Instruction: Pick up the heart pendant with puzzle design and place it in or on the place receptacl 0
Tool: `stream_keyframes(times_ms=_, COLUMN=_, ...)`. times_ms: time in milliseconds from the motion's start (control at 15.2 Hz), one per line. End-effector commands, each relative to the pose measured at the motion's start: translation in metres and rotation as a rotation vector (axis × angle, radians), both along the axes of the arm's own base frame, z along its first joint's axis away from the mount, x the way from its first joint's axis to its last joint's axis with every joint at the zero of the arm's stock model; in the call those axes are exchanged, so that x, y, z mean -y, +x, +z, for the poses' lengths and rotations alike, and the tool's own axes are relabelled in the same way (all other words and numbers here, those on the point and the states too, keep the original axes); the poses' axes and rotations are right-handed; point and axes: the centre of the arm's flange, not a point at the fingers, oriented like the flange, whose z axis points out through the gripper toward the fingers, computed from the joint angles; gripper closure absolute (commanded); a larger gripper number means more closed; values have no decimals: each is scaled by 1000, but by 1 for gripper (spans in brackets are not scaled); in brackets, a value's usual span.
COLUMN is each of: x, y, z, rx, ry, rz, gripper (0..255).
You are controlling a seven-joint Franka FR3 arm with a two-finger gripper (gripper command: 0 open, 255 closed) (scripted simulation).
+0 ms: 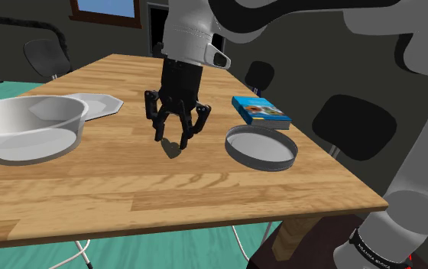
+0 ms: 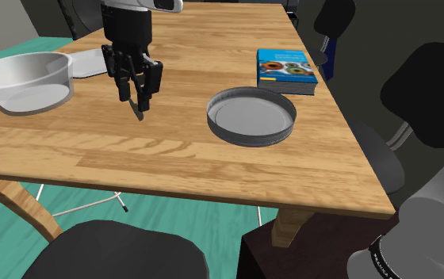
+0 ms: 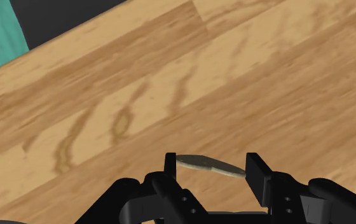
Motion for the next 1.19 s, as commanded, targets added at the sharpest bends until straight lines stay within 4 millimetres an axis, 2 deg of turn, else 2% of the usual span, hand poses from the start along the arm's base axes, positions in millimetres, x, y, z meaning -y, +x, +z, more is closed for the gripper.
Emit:
stream_keyframes(times_ms=0, x=0, y=0, z=0, rx=-1, ry=0, rz=0, gripper=255)
stream_keyframes(times_ms=264, x=0, y=0, z=0, rx=-1, ry=0, rz=0, gripper=255)
stream_keyframes(times_ms=1122, x=0, y=0, z=68, rx=-1, ry=0, rz=0, gripper=255)
